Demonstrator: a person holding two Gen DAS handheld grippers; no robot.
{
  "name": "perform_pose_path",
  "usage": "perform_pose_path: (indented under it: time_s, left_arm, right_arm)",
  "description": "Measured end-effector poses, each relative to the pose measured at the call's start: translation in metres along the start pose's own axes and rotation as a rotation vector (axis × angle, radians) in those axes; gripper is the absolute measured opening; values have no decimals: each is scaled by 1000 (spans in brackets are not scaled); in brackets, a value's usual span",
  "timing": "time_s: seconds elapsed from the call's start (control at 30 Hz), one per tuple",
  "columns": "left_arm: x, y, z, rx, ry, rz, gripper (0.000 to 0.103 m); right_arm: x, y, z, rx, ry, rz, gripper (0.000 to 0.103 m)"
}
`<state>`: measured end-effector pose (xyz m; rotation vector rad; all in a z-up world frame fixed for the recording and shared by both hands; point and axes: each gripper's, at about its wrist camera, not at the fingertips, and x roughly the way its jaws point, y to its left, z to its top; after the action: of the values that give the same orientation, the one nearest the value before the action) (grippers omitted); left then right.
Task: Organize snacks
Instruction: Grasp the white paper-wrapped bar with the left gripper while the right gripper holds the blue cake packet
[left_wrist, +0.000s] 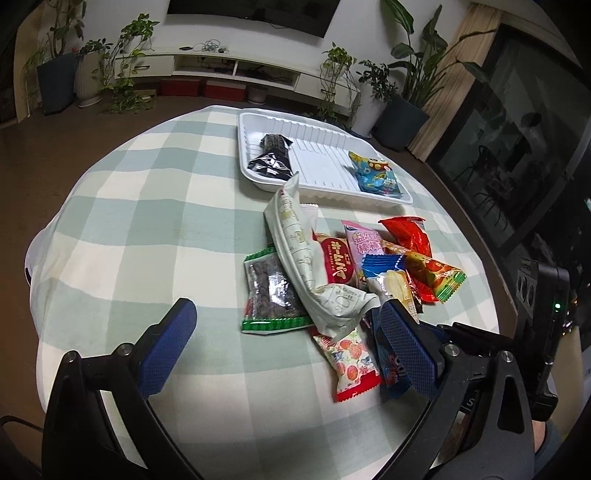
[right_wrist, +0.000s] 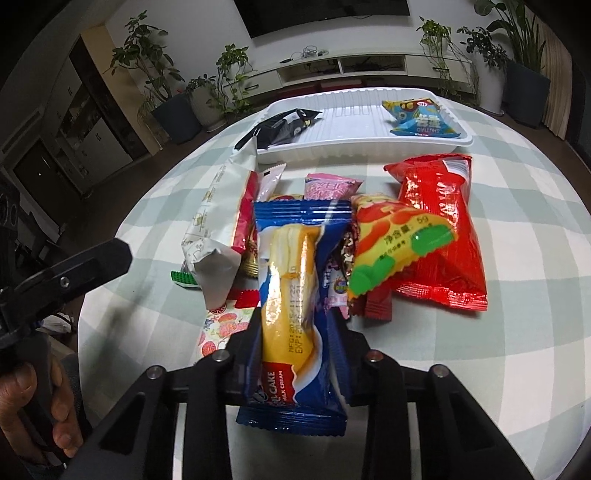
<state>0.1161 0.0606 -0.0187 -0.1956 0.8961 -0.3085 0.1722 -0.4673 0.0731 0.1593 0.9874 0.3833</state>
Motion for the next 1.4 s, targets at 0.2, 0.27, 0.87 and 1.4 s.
perform_pose_path:
  time_s: [0.2,0.27,0.87,1.4]
  left_arm:
    - [21,-14,15,33,51,32,100]
    - [30,-17,21,47,65,46,100]
    - [99,-28,46,139,209,119,59]
    - [105,-33,48,228,220,118,35]
  right_arm:
    - [-7,-3,-6,21,-15,24,30]
    - [-10,-4,-8,30,-19,35,29]
    - [-25,-18,-13,90,-61,97,29]
    - [-21,-25,-16,109,-52,111,29]
